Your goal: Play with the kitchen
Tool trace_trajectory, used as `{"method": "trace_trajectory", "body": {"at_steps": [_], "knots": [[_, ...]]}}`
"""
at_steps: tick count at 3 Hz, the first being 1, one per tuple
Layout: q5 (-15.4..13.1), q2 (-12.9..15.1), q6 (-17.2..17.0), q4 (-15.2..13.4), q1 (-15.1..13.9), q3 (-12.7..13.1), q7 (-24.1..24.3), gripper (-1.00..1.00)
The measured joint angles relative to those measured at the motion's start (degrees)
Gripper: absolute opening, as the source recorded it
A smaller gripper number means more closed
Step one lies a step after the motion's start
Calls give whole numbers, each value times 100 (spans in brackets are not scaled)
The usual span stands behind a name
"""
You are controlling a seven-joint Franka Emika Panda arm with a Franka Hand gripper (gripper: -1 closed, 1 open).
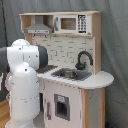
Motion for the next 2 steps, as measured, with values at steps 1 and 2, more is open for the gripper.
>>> {"method": "trace_trajectory", "body": {"at_steps": [1, 2], "knots": [[220, 118, 76, 0, 3, 236, 479, -100], [340, 159, 252, -94, 4, 518, 921, -100]]}}
